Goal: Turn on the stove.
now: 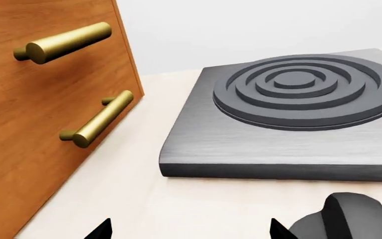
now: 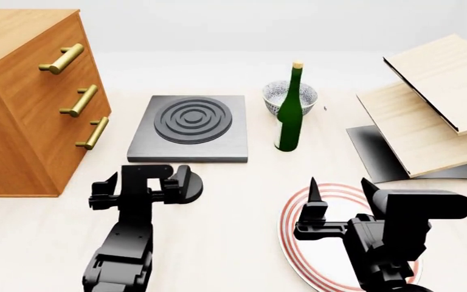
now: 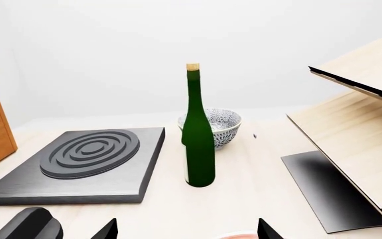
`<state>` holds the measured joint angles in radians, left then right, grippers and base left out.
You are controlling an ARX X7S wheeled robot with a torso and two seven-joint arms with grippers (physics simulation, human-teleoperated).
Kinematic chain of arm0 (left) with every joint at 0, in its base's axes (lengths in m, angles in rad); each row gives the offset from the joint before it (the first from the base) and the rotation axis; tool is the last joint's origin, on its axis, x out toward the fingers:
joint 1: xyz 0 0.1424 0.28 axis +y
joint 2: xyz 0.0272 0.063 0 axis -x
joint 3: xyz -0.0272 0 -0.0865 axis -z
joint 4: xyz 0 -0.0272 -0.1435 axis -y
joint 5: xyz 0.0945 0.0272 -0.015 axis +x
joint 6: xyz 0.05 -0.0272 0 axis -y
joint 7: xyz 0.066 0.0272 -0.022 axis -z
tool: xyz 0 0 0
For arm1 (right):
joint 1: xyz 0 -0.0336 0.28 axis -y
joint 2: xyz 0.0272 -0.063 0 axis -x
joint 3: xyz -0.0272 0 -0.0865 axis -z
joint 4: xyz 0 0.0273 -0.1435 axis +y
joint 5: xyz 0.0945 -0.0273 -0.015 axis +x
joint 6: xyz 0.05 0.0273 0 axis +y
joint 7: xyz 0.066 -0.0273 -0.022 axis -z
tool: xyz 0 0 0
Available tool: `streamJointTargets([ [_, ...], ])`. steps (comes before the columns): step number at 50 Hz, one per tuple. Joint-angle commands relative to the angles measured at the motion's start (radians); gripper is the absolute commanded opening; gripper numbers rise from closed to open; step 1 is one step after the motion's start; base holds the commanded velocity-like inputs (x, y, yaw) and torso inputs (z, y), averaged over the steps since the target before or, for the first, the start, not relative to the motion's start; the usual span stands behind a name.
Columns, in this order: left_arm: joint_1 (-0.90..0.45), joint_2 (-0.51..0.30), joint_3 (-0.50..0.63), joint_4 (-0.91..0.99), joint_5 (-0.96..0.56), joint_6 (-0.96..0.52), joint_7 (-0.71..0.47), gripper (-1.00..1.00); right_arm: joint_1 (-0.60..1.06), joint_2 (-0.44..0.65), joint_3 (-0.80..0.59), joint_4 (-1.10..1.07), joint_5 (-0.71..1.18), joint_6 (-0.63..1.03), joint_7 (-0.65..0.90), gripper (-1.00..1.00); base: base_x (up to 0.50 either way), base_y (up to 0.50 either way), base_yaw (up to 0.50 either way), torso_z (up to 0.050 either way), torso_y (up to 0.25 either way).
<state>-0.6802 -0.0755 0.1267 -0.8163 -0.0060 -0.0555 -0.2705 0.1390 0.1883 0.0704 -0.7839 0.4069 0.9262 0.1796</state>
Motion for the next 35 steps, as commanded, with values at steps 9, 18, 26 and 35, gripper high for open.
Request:
streamJointTargets([
  [9,0.006,0.052,0.074,-0.025,-0.006,-0.010,-0.004,1.00,-0.014,0.006,-0.002,0.007,0.013,-0.018,0.007,1.00,0.00,0.00,0.00,0.000,0.000],
  [18,-0.037,0.073,0.221,-0.179,-0.120,0.043,-0.033,1.00,-0.013,0.010,0.004,0.002,0.025,-0.014,0.013,1.00,0.00,0.00,0.00,0.000,0.000],
  [26,0.057,0.027,0.281,0.167,-0.204,-0.152,-0.035,1.00,-0.012,0.015,0.008,-0.005,0.034,-0.010,0.019,1.00,0.00,0.00,0.00,0.000,0.000],
  [35,0.222,-0.158,0.245,1.030,-0.364,-0.597,-0.079,1.00,-0.017,0.015,0.004,-0.006,0.038,-0.013,0.029,1.00,0.00,0.00,0.00,0.000,0.000],
])
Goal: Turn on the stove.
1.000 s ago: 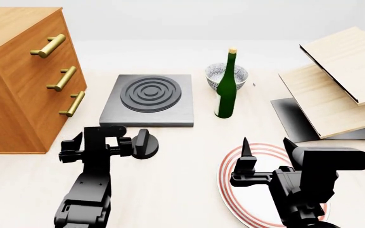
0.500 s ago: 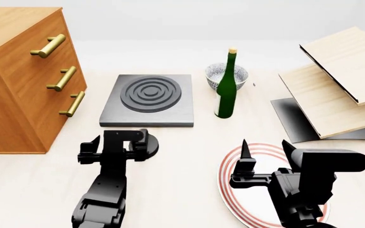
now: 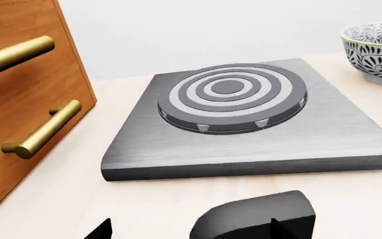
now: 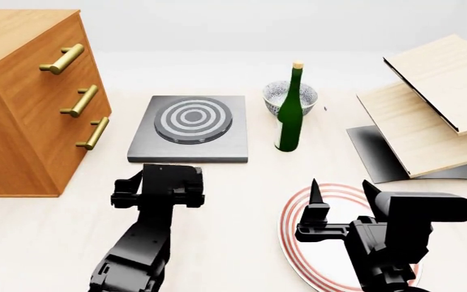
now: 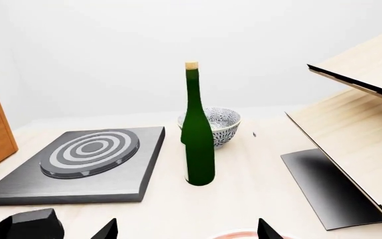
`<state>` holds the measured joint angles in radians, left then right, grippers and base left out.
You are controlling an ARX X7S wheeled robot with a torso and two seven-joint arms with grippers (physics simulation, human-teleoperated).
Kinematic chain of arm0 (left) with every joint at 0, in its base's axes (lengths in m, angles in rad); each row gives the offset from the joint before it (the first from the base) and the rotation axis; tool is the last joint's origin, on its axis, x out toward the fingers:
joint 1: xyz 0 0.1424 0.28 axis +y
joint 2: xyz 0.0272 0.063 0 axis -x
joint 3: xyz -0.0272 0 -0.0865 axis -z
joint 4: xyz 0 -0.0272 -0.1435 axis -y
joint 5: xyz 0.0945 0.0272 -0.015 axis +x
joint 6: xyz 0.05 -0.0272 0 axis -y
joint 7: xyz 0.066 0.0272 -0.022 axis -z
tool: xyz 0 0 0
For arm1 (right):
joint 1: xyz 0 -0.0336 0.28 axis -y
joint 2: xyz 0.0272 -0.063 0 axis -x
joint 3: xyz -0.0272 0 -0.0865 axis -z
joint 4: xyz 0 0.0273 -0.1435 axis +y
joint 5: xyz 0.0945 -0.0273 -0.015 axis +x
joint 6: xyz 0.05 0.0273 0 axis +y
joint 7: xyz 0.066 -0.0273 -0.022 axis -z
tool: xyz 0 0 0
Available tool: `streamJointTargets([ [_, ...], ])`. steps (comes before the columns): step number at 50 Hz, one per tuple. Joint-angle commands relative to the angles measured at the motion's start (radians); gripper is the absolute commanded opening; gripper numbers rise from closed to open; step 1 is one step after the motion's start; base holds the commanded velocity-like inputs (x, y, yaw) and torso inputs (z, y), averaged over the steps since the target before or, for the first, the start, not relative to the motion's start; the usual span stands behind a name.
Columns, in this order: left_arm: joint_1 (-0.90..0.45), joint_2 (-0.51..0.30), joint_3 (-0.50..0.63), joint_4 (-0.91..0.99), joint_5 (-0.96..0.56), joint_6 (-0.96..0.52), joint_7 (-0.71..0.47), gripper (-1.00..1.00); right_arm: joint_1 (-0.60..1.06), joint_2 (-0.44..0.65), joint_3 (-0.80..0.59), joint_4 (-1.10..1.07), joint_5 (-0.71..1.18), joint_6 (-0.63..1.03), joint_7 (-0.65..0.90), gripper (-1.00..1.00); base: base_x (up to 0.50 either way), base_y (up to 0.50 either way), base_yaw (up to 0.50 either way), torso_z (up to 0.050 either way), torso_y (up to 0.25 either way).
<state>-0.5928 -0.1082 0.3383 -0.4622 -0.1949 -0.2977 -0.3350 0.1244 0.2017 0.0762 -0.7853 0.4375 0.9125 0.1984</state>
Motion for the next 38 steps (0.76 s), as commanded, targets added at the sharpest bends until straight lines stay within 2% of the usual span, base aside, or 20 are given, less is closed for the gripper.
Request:
streamJointTargets([
  [1,0.141,-0.137,0.026,0.719,-0.191,-0.376,-0.015,1.00,-0.003,0.002,-0.001,-0.007,0.009,0.001,0.011,1.00,0.00,0.00,0.00,0.000,0.000],
  [5,0.178,-0.188,-0.054,0.925,-0.285,-0.493,-0.044,1.00,-0.005,0.004,-0.007,-0.008,0.009,-0.002,0.014,1.00,0.00,0.00,0.00,0.000,0.000],
  [10,0.232,-0.220,-0.131,1.010,-0.350,-0.525,-0.055,1.00,-0.012,0.004,-0.021,0.012,-0.001,-0.018,0.015,1.00,0.00,0.00,0.00,0.000,0.000],
  [21,0.337,-0.239,-0.182,0.990,-0.325,-0.448,-0.073,1.00,-0.025,0.008,-0.053,0.040,-0.030,-0.057,0.027,1.00,0.00,0.00,0.00,0.000,0.000],
  [38,0.357,-0.242,-0.186,0.970,-0.320,-0.422,-0.075,1.00,-0.023,0.007,-0.059,0.059,-0.031,-0.077,0.040,1.00,0.00,0.00,0.00,0.000,0.000],
])
